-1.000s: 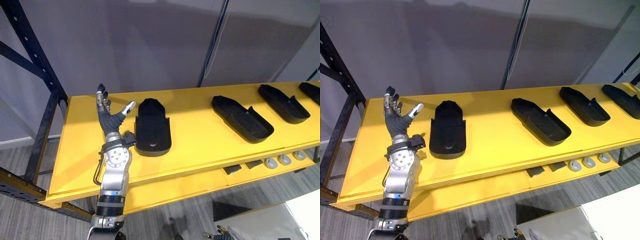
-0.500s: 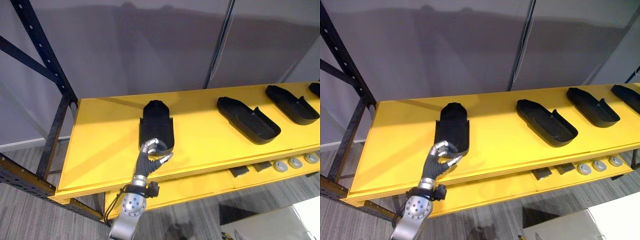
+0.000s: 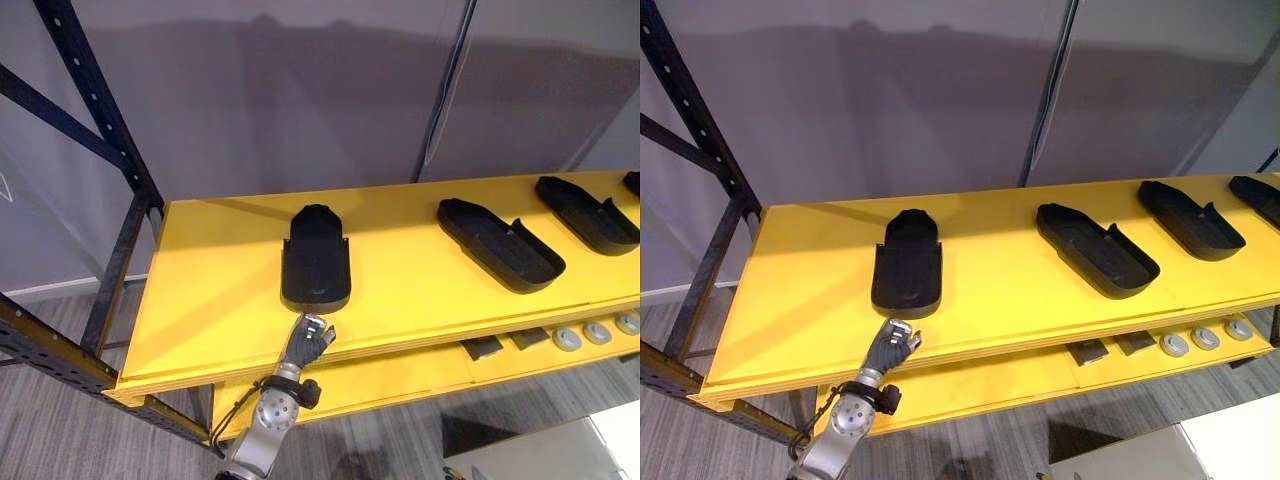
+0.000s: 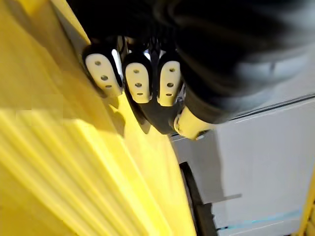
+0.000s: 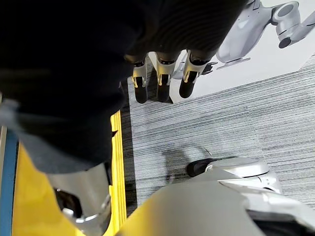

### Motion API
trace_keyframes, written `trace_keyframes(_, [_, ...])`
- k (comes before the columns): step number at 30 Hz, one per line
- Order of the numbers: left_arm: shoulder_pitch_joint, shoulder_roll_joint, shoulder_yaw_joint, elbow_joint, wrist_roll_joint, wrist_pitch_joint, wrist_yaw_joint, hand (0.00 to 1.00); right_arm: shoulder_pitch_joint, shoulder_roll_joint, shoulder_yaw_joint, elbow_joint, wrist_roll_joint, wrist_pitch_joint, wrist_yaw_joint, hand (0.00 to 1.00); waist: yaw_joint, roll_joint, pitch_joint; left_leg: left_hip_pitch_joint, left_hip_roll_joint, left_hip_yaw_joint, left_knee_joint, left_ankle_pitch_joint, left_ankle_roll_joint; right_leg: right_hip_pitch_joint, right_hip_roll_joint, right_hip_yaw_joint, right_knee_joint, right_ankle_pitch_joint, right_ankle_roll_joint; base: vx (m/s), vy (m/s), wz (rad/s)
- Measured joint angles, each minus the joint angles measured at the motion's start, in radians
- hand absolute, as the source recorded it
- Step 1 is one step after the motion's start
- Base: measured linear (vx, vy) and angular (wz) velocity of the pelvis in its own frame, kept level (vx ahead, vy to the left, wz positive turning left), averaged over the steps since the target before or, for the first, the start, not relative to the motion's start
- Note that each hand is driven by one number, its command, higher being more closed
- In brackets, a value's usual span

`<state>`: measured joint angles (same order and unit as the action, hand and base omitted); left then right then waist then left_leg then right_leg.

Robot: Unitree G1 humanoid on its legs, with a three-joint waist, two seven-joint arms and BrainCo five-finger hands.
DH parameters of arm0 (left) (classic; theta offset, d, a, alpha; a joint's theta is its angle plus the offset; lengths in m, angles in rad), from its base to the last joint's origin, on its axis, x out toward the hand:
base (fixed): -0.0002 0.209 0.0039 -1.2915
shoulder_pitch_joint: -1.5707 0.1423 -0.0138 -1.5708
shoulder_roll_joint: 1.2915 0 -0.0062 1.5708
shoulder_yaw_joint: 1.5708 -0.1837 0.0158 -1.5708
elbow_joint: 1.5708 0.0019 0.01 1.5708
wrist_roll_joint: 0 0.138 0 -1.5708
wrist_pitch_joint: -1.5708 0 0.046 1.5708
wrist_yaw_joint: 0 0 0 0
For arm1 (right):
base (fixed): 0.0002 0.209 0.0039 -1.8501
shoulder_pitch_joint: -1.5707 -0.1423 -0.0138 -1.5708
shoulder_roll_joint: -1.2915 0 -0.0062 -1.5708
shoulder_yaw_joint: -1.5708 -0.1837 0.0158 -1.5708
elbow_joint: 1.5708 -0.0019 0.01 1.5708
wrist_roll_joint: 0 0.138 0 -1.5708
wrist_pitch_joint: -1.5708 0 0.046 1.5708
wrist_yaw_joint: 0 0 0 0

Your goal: Walk over and take plastic housings, then place them on the shelf

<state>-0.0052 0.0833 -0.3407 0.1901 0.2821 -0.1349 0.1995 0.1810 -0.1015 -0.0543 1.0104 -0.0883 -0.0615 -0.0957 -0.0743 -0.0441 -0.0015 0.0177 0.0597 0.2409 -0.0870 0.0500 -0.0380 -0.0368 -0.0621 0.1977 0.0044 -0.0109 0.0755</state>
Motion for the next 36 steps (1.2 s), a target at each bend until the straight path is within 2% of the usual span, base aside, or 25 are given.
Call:
trace_keyframes(5, [-0.068, 0.001, 0.000, 0.052, 0.018, 0.010, 0.021, 1.00, -0.014, 0.001, 0.000, 0.001, 0.000, 0.000, -0.001, 0.00, -0.023, -0.003, 0.001, -0.008, 0.003, 0.003, 0.000, 0.000, -0.001, 0.000, 0.001, 0.003, -0.017, 0.011, -0.006, 0.01, 0.006, -0.02])
trace_keyframes(10, [-0.101, 0.000, 0.001, 0.076, 0.018, 0.025, 0.037, 1.00, -0.022, 0.003, -0.001, 0.001, -0.001, 0.000, -0.001, 0.00, -0.024, -0.006, 0.003, -0.007, 0.008, 0.009, 0.000, -0.001, -0.002, 0.002, 0.006, 0.008, -0.027, 0.021, -0.010, 0.00, 0.007, -0.04])
trace_keyframes(25, [-0.199, -0.002, 0.021, 0.157, 0.037, 0.032, 0.060, 1.00, -0.031, 0.015, -0.004, -0.001, -0.001, 0.000, -0.001, 0.00, -0.032, -0.024, 0.014, -0.007, 0.011, 0.037, 0.000, -0.008, -0.011, -0.003, 0.008, 0.033, -0.046, 0.033, -0.007, 0.01, 0.012, -0.05])
trace_keyframes(32, [-0.236, -0.005, 0.043, 0.189, 0.038, 0.040, 0.075, 1.00, -0.034, 0.021, -0.014, -0.008, -0.001, 0.000, -0.001, 0.00, -0.053, -0.024, 0.014, -0.006, 0.012, 0.038, 0.000, -0.009, -0.011, -0.001, 0.009, 0.034, -0.051, 0.033, -0.008, 0.00, 0.003, -0.01])
trace_keyframes(36, [-0.239, -0.005, 0.043, 0.193, 0.038, 0.042, 0.076, 1.00, -0.032, 0.022, -0.022, -0.009, -0.001, 0.000, -0.001, 0.00, -0.054, -0.025, 0.015, -0.005, 0.012, 0.038, 0.000, -0.010, -0.012, 0.000, 0.009, 0.034, -0.050, 0.034, -0.008, 0.00, 0.000, 0.00])
